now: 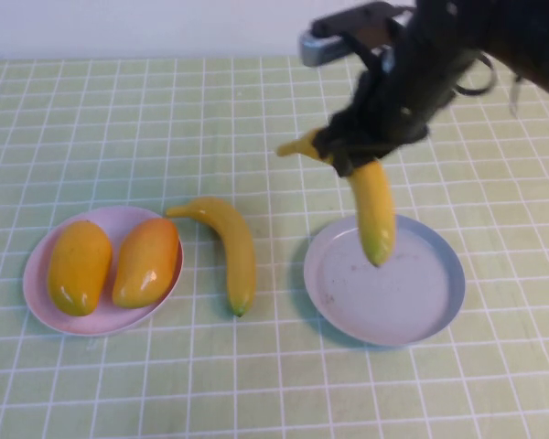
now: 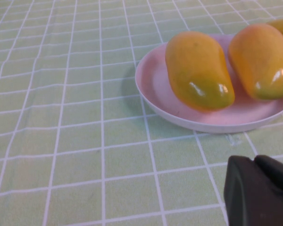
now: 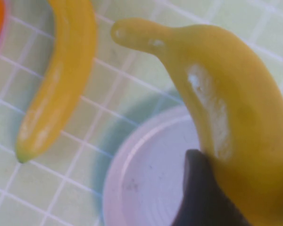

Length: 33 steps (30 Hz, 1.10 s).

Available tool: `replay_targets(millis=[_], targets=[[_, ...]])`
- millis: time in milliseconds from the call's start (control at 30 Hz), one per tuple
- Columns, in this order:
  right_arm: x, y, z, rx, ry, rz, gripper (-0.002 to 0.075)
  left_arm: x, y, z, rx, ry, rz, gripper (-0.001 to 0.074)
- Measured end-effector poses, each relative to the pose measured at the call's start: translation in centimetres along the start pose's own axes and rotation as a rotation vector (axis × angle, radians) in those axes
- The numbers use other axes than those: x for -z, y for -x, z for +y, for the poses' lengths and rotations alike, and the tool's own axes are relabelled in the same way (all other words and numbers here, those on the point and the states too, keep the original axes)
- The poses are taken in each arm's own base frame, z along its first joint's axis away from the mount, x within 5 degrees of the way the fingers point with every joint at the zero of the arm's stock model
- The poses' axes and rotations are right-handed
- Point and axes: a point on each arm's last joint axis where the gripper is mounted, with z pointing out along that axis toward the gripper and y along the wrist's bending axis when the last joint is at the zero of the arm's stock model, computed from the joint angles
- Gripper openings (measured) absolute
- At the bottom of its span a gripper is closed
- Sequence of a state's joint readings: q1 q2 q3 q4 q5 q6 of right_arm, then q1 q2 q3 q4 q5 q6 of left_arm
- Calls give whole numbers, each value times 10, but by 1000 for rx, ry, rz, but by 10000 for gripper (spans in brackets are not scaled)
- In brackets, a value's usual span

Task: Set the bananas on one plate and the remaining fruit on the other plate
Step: Put another type of fruit in the right plate

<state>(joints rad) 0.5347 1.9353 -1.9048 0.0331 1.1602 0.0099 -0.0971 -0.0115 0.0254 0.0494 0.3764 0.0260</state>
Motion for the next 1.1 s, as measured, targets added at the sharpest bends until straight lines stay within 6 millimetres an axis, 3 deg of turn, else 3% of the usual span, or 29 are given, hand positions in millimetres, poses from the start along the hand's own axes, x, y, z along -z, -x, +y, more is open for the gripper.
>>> replay_targets(millis=[200,400,800,1100], targets=[[-9,-57,-25,-135,-22,-27,319,0,0,0,0,0,0,-4],[-43,-93,-37,-202,-30,12,319,0,0,0,0,0,2,-4],[-82,-103,-49,-220,-55,67,318,0,0,0,0,0,2,-4],[-86,-103,-53,-219,-66,73,334,0,0,0,0,0,2,-4]])
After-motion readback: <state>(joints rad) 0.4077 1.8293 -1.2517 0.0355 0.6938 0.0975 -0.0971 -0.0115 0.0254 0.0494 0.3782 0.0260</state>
